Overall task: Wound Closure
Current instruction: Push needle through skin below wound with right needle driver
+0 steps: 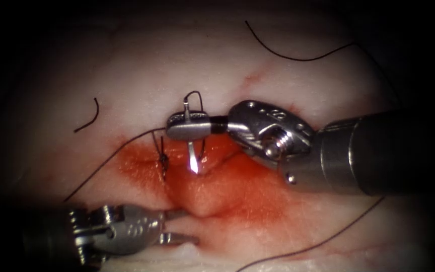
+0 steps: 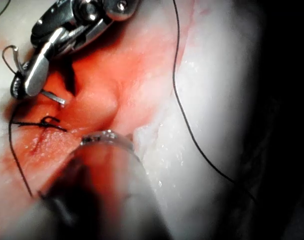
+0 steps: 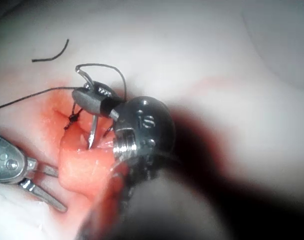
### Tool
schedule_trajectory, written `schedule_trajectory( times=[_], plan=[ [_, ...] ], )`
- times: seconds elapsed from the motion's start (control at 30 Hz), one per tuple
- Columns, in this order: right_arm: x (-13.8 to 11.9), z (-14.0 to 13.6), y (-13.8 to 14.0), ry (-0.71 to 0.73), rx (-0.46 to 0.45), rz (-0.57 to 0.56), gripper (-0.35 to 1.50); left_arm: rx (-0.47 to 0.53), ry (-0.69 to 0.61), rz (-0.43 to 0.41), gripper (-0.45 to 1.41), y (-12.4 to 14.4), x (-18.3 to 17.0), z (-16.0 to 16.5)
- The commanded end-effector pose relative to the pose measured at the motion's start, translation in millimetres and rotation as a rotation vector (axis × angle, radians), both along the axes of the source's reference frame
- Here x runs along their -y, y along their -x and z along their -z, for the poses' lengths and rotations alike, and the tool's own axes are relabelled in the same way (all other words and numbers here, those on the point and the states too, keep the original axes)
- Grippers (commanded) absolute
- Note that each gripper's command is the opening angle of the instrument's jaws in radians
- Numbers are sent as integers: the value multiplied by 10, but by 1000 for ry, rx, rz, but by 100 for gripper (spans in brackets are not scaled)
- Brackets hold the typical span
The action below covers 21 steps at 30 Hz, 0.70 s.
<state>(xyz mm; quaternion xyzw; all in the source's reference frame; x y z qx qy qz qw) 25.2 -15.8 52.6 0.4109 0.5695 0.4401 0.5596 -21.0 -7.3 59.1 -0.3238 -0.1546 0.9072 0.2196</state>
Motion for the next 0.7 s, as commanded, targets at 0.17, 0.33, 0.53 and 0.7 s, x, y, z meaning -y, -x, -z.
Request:
schedule_trajectory(
  times=[0.17, 0.33, 0.53, 0.7],
  plan=[
    [7, 2, -6, -55, 0, -5, -35, 2, 0, -2, 15, 5, 1, -6],
    [12, 4, -8, -107, -14, 8, -35, 2, 0, -3, 15, 4, 1, -6],
    [22, 9, -10, -159, -25, 29, -35, 6, -2, -5, 15, 3, 0, -6],
    [27, 12, -5, -250, -1, 59, -35, 6, -3, -5, 15, 2, 0, -6]
  ],
)
